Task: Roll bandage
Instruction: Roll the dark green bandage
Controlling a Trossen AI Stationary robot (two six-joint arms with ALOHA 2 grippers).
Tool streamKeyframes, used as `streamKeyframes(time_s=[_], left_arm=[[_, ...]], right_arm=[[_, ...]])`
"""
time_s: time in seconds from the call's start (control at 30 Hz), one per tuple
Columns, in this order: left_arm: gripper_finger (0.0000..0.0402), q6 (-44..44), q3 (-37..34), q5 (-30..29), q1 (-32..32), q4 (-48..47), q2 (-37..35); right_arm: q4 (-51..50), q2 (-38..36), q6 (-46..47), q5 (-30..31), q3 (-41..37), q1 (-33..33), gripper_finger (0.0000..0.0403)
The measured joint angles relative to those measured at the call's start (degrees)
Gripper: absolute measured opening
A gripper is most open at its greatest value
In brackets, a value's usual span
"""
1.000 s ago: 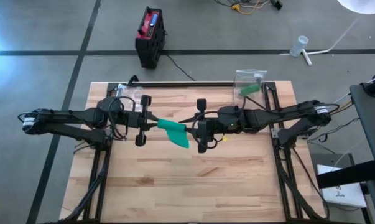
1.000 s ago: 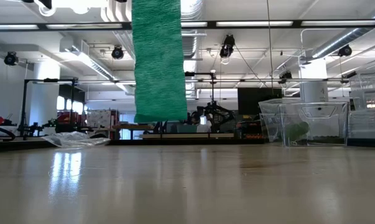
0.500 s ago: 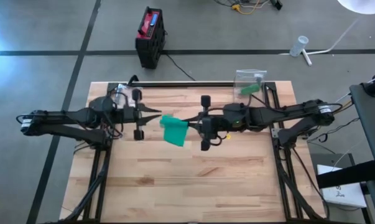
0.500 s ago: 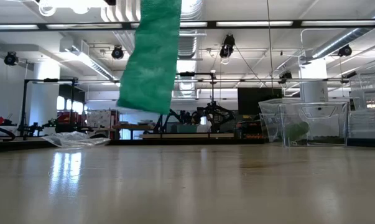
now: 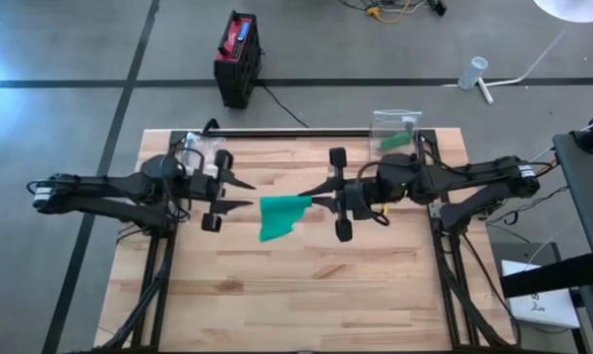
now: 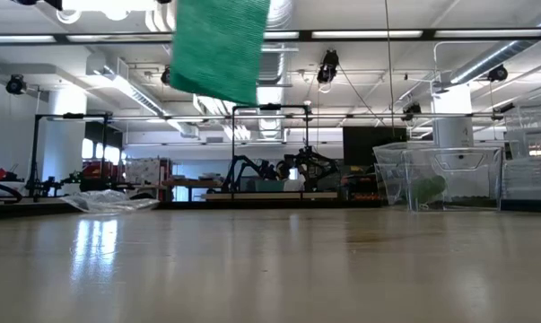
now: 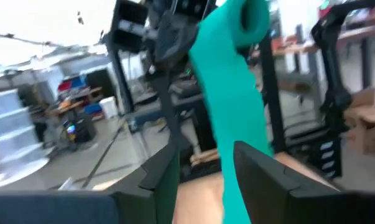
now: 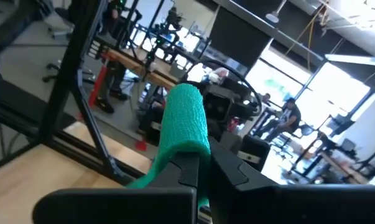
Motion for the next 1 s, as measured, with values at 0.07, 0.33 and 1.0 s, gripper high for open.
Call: streamKeyframes(time_s=[0.07, 0.33, 1.0], left_arm=[[0.0147, -0.5, 0.0, 0.5, -0.4, 3.0, 1.9], [0.0149, -1.1, 0.0, 0.6, -0.7, 8.8, 6.6], [0.0225, -4.9, 0.0, -6.1, -0.7, 13.7, 9.8]], right_arm=[[0.1, 0.0, -0.6, 0.2, -0.3, 0.0, 0.0003], [1.1, 0.0, -1.4, 3.9, -1.4, 0.0, 0.0002], [0.8, 0.1, -3.5, 9.1, -2.5, -0.2, 0.0002]])
